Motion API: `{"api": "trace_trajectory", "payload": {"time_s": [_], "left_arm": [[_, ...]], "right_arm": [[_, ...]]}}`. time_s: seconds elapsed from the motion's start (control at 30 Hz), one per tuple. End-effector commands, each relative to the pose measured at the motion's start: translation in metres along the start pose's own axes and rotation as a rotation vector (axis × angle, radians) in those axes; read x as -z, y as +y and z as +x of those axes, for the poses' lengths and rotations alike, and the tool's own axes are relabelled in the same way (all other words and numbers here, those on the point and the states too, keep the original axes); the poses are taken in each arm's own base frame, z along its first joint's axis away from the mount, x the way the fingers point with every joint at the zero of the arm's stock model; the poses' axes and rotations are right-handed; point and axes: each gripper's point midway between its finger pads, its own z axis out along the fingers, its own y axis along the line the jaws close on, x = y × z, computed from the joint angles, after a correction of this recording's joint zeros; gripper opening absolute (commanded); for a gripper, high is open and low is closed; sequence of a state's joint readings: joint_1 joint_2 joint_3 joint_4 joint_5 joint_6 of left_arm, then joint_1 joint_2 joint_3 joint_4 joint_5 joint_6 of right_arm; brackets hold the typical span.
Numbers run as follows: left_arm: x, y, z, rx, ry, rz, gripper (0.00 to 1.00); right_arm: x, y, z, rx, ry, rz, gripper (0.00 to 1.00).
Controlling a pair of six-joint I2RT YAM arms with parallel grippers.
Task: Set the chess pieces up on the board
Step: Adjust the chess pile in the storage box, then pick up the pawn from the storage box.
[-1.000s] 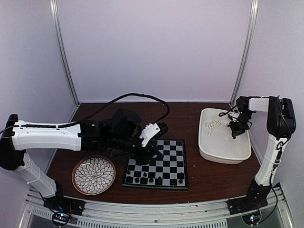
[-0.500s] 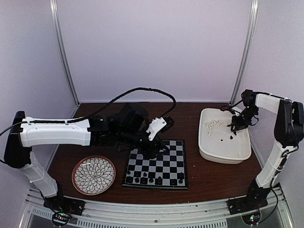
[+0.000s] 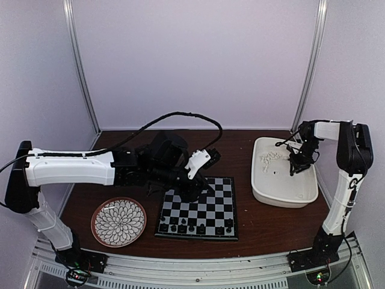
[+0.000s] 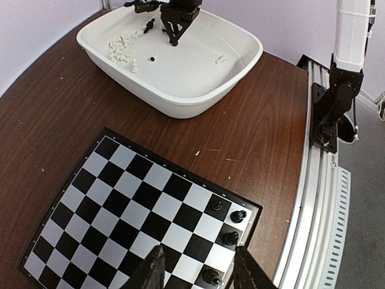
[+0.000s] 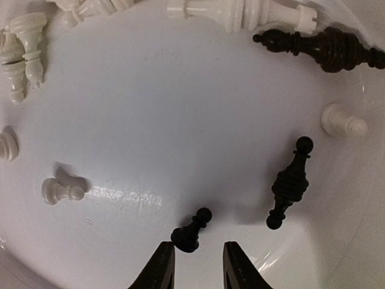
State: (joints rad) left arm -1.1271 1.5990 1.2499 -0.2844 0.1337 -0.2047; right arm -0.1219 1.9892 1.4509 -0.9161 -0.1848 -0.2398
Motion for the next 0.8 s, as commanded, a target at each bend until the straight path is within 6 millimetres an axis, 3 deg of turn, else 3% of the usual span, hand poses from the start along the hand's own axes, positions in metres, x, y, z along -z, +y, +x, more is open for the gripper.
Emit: {"api": "trace_trajectory", "payload": {"time_s": [0.0, 0.6, 0.77], "left_arm": [[0.005, 0.000, -0.009, 0.011, -0.045, 0.002, 0.40], [0.001, -0.001, -0.007, 0.007, -0.031, 0.013, 0.40], [0.003, 0.001, -0.006, 0.007, -0.029, 0.002, 0.40]], "right_arm": [[-0.006, -0.007, -0.011, -0.017, 0.006, 0.035, 0.34], [-0.027, -0.004, -0.017, -0.057, 0.048, 0.005, 0.35], [-0.029, -0.004, -0.011, -0.058, 0.061, 0.009, 0.34]]}}
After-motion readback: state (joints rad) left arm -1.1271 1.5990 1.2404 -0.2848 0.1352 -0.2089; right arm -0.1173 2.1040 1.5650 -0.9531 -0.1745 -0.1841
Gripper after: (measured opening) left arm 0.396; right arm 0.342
